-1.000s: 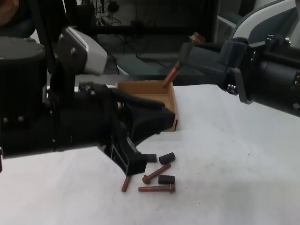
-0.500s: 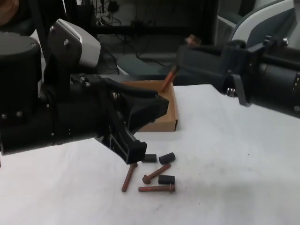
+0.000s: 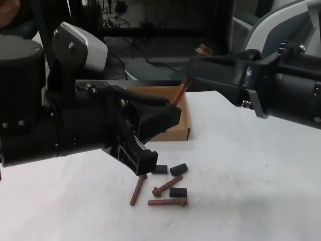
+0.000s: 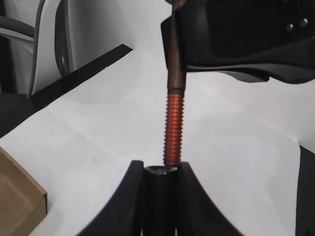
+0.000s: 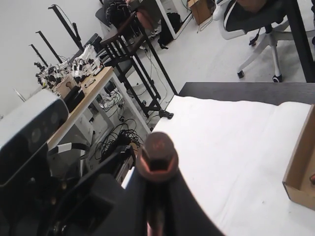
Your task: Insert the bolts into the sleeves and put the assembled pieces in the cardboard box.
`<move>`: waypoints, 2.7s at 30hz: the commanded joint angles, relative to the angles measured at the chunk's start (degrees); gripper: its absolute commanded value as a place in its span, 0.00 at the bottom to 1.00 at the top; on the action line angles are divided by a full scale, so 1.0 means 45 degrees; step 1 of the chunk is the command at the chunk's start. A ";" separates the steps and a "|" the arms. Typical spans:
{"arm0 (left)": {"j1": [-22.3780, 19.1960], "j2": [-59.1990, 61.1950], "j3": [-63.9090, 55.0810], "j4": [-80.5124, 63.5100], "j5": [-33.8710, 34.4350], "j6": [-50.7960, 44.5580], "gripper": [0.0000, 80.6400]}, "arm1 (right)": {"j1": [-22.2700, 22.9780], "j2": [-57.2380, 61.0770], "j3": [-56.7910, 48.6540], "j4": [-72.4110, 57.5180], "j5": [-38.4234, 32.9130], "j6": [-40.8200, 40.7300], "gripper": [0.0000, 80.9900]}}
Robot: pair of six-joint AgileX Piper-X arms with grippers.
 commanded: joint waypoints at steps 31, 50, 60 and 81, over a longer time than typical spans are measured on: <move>-0.0038 0.0005 -0.0023 -0.1142 0.0368 -0.1130 0.02 | 0.0023 0.0007 -0.0134 0.0063 -0.0856 -0.0951 0.01; -0.0038 0.0005 -0.0023 -0.1142 0.0368 -0.1130 0.02 | 0.0023 0.0538 -0.0134 0.0249 -0.0731 -0.0951 0.01; -0.0038 0.0005 -0.0023 -0.1028 0.0897 -0.0976 0.02 | 0.0023 0.0538 -0.0134 0.0249 -0.0670 -0.0951 0.01; 0.0714 0.0005 -0.0023 -0.0747 0.0915 -0.0767 0.02 | 0.0023 0.0538 -0.0514 0.0715 -0.0672 -0.1335 0.01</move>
